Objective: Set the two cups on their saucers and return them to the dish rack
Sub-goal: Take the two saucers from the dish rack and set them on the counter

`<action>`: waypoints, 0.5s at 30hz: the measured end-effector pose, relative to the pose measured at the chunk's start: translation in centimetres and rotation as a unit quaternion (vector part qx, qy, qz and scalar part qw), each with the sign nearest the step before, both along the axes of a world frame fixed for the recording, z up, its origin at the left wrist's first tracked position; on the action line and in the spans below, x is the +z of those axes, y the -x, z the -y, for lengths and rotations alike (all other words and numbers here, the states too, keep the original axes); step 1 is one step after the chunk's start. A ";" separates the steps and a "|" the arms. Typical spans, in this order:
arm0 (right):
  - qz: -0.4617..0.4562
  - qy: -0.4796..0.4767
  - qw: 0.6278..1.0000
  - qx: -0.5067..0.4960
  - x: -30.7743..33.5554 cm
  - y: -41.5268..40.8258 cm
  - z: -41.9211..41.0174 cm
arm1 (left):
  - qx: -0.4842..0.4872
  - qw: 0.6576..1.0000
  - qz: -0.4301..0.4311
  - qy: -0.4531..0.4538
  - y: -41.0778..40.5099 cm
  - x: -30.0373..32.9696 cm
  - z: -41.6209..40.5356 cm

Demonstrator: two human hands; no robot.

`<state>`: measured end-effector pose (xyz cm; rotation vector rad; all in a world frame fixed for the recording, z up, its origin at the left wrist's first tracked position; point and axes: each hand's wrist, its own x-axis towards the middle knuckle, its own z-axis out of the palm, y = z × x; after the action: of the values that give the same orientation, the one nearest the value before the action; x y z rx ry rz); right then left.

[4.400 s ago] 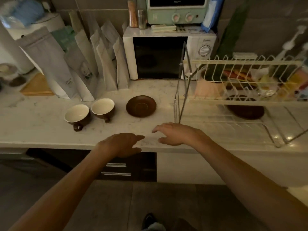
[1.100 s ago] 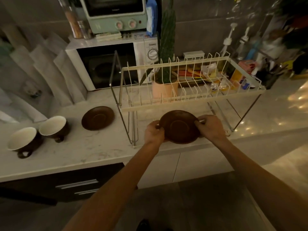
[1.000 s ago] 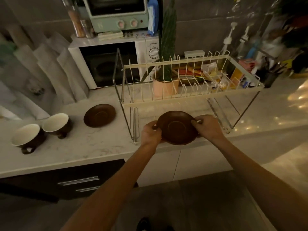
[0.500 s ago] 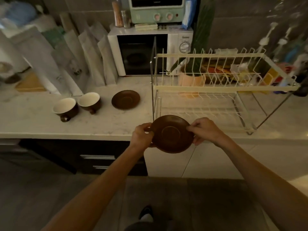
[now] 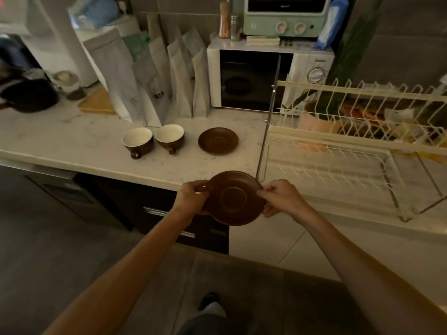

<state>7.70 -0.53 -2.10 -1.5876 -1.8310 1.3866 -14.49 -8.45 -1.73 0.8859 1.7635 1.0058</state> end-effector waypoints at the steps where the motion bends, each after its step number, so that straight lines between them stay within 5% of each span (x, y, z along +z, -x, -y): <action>1: 0.000 -0.003 1.000 -0.004 -0.1 0.8 0.0 | 0.006 1.000 -0.004 0.002 0.7 -0.1 -0.2; 15: 0.106 -0.042 0.991 -0.072 -3.0 11.7 -3.7 | 0.037 0.997 0.039 0.054 10.4 -3.3 -6.8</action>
<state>-4.02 3.17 -5.12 -1.8436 -1.8212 1.0987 -24.84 -1.65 -5.00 0.7096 1.7767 0.9693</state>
